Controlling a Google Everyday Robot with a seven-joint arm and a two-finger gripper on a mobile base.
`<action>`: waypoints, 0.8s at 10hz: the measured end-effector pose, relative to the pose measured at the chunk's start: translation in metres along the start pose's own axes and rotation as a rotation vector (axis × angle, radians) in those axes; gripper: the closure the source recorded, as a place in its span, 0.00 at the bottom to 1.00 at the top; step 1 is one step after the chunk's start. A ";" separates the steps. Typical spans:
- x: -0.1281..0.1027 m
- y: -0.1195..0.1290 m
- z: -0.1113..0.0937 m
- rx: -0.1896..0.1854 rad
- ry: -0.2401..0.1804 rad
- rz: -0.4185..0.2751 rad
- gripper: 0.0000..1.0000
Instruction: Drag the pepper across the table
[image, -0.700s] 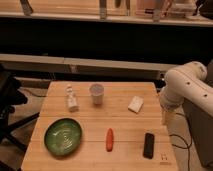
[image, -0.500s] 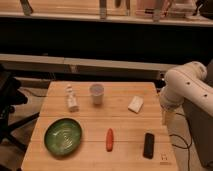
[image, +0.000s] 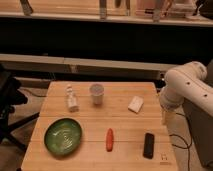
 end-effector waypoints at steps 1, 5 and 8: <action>0.000 0.000 0.000 0.000 0.000 0.000 0.20; 0.000 0.000 0.000 0.000 0.000 0.000 0.20; -0.001 0.002 0.001 -0.001 0.003 -0.006 0.20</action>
